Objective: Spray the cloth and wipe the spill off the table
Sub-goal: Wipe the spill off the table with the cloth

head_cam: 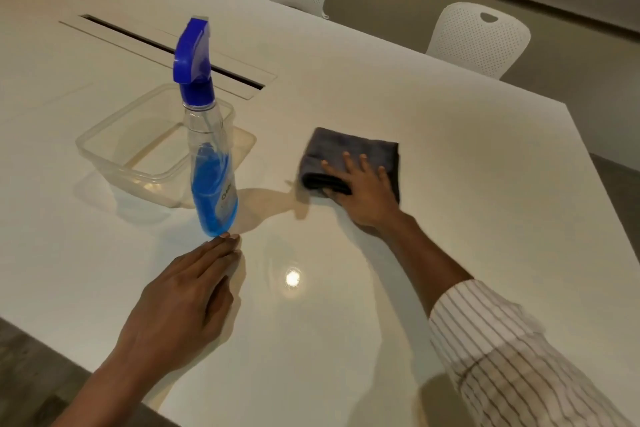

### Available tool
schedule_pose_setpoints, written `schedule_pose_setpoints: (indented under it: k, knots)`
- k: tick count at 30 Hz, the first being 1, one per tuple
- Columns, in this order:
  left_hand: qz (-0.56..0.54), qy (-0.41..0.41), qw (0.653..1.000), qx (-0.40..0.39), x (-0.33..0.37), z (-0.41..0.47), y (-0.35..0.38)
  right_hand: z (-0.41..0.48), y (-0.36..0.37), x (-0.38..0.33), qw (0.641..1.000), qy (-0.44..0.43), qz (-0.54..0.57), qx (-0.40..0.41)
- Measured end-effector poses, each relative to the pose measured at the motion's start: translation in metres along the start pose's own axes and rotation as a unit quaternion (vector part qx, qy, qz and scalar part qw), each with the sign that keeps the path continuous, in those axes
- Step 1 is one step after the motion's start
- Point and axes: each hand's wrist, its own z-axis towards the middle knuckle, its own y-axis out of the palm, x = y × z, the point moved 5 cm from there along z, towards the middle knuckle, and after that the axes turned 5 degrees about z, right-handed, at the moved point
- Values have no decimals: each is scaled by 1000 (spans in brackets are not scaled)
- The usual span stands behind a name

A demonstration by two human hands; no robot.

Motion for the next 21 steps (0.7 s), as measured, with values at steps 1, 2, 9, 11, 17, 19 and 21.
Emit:
schedule_pose_setpoints:
  k: [1, 2, 9, 11, 17, 19, 21]
  knots:
    - [3, -1, 1000, -1, 0, 1, 0, -9, 3, -15, 1000, -19, 2, 2]
    - [6, -1, 1000, -2, 0, 1, 0, -22, 7, -30, 999, -38, 3, 2]
    - [12, -7, 1000, -12, -1, 1, 0, -174, 22, -83, 991, -130, -9, -8]
    - [14, -6, 1000, -10, 0, 1, -1, -214, 25, -72, 991, -132, -14, -26]
    - [2, 1, 1000, -9, 1, 1, 0, -253, 4, 36, 1000, 3, -9, -3]
    - [-2, 5, 1000, -9, 0, 1, 0, -260, -4, 76, 997, 69, 22, 6]
    - [-5, 7, 1000, -5, -1, 1, 1, -268, -6, 98, 992, 120, 39, 9]
